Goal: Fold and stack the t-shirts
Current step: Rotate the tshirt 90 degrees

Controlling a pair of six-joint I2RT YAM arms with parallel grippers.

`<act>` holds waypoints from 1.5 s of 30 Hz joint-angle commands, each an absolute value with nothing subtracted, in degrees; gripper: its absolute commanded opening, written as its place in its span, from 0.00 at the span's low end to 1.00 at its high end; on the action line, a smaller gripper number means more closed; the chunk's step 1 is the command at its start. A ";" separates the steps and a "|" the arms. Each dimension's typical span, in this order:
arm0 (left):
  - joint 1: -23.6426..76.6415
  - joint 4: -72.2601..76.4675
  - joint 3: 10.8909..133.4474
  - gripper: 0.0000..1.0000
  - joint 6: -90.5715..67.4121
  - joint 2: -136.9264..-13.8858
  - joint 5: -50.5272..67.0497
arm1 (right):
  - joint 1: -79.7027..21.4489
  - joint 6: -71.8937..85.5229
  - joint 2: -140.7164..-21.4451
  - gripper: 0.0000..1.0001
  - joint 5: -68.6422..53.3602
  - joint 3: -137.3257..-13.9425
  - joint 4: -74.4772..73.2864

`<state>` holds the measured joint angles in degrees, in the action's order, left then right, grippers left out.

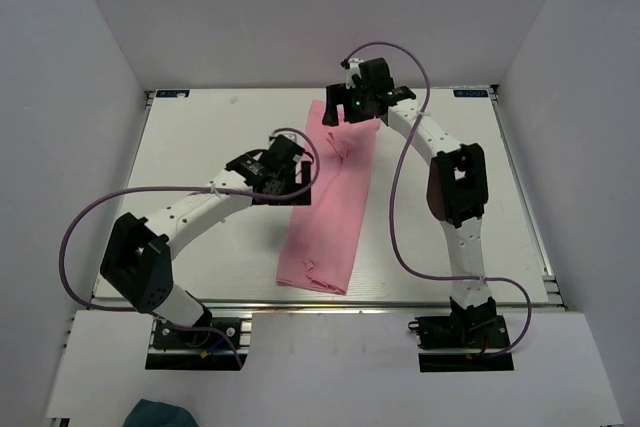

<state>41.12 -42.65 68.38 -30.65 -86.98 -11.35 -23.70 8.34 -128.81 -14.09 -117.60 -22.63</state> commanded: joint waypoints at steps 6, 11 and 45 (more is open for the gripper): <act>27.96 -41.14 67.51 0.99 -36.04 -85.87 -16.70 | -24.08 8.52 -133.06 0.90 -16.08 -117.33 -28.03; 25.05 -39.64 62.59 0.99 -36.04 -84.64 -12.40 | -24.96 8.26 -134.82 0.90 -16.00 -116.11 -28.74; 20.30 -29.98 52.48 0.99 -27.33 -79.01 -0.53 | -28.65 10.88 -111.88 0.90 -9.06 -90.09 -28.83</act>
